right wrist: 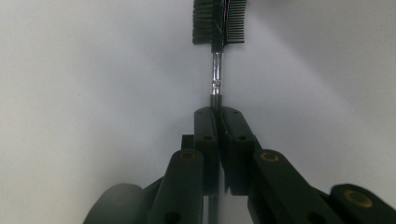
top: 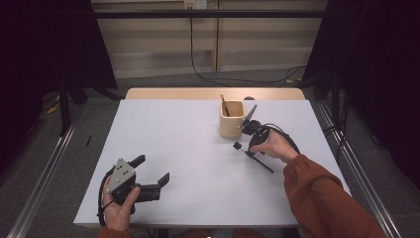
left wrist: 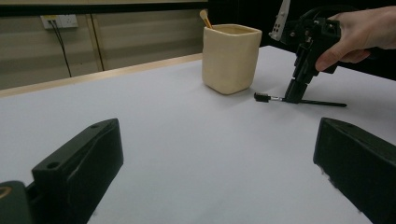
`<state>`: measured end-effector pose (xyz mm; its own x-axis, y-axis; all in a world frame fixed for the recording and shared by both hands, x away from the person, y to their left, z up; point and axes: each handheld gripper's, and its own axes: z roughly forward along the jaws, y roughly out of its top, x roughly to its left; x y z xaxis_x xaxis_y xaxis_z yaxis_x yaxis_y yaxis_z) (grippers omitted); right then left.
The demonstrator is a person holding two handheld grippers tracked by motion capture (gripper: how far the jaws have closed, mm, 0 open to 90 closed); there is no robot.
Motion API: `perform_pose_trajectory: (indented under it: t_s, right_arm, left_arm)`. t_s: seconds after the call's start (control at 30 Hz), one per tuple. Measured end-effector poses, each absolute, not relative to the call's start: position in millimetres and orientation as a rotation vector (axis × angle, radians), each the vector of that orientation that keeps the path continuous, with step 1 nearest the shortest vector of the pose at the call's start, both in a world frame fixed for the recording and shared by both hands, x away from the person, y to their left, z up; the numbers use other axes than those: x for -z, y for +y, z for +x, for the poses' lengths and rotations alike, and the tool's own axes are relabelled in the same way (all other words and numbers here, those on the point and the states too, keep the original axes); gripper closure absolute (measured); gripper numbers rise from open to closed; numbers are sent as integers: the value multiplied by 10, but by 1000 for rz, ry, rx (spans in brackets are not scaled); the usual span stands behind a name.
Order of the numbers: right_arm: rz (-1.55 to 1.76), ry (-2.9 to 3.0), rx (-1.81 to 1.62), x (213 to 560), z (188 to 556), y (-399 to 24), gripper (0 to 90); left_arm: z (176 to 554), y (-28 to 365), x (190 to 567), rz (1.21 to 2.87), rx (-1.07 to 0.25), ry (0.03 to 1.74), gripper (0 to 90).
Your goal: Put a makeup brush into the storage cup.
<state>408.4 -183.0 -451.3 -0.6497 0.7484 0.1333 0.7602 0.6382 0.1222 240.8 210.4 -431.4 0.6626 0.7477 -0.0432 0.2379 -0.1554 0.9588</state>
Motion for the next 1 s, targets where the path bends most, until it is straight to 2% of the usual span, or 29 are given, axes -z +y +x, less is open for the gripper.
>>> perform_pose_trajectory:
  t_s: [1.0]
  right_arm:
    - [-1258, -2751, 441, 4351, 4007, -1959, 856]
  left_arm:
    - [2418, 2113, 4322, 1707, -544, 810, 16]
